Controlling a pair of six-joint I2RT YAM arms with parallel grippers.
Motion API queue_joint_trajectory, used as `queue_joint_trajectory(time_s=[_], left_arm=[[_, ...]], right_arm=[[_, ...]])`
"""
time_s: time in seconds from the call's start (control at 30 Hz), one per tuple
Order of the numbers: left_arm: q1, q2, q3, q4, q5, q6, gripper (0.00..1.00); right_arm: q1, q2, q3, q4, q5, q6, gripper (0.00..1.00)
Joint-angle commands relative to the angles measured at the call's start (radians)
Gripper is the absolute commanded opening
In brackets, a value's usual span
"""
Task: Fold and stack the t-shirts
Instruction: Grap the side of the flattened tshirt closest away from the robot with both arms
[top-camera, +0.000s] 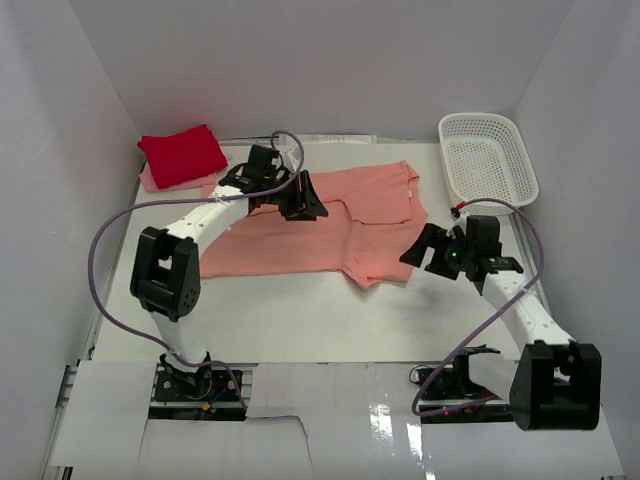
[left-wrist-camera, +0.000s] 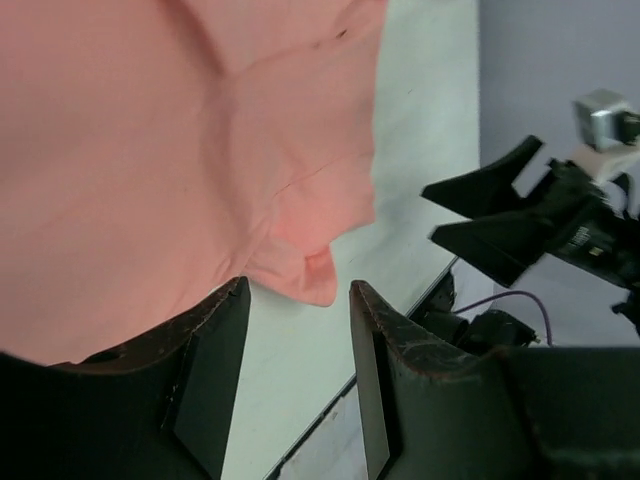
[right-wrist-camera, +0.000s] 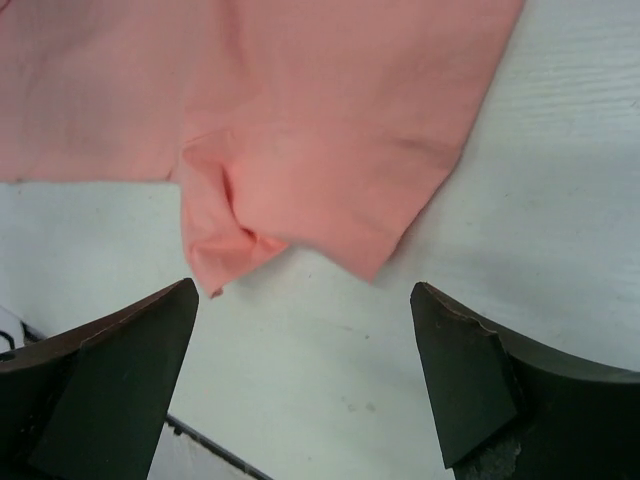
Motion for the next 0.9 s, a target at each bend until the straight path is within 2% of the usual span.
queue_joint_trajectory(time_s=[0.0, 0.17, 0.23, 0.47, 0.73, 0.87], left_arm=[[-0.055, -0.006, -0.032, 0.076, -0.005, -0.030, 0.55], [-0.111, 0.029, -0.070, 0.115, -0.017, -0.040, 0.55], [-0.137, 0.034, -0.133, 0.185, 0.006, -0.078, 0.54], [-0.204, 0.051, -0.279, 0.308, -0.020, -0.144, 0.54], [-0.204, 0.046, -0.334, 0.319, -0.047, -0.132, 0.55], [-0.200, 0.002, -0.391, 0.279, -0.109, -0.119, 0.56]], right_arm=[[-0.011, -0.170, -0.037, 0.040, -0.090, 0.034, 0.93], [-0.014, -0.254, -0.103, -0.017, -0.143, 0.080, 0.92], [-0.014, -0.263, -0.156, -0.014, -0.132, 0.113, 0.91], [-0.012, -0.280, -0.293, 0.103, -0.092, 0.178, 0.90], [-0.014, -0.163, -0.312, 0.234, -0.081, 0.187, 0.88], [-0.014, -0.071, -0.307, 0.324, -0.089, 0.181, 0.88]])
